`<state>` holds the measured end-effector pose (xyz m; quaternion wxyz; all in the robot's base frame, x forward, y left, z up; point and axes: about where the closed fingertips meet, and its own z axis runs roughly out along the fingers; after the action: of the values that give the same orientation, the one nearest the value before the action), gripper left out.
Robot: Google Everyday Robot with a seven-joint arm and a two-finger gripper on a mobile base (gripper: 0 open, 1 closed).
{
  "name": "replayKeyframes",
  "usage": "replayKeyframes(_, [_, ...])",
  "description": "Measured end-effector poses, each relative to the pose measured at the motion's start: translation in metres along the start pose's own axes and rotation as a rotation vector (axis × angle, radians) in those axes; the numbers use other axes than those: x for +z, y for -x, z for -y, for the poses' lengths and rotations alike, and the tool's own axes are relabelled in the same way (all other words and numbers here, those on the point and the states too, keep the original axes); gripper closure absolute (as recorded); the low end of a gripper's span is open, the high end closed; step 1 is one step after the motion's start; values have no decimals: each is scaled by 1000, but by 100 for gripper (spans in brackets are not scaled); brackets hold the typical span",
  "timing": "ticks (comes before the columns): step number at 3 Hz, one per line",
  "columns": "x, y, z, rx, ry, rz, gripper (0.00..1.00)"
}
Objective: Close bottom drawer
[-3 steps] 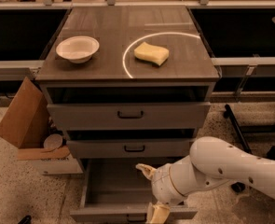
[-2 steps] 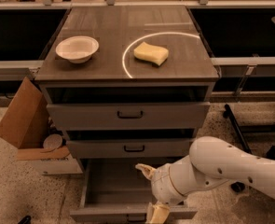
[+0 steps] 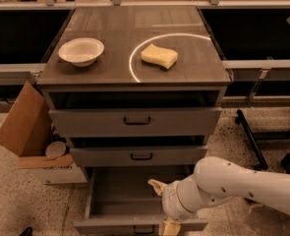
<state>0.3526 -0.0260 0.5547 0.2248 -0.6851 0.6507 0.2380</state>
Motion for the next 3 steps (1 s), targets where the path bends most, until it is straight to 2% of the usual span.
replayKeyframes(1, [25,-42,1,-7,-6,-94,0])
replayKeyframes(2, [51,-83,1,11,10,-168,0])
replayKeyframes(3, [82,-124,-5,77,56,-159,0])
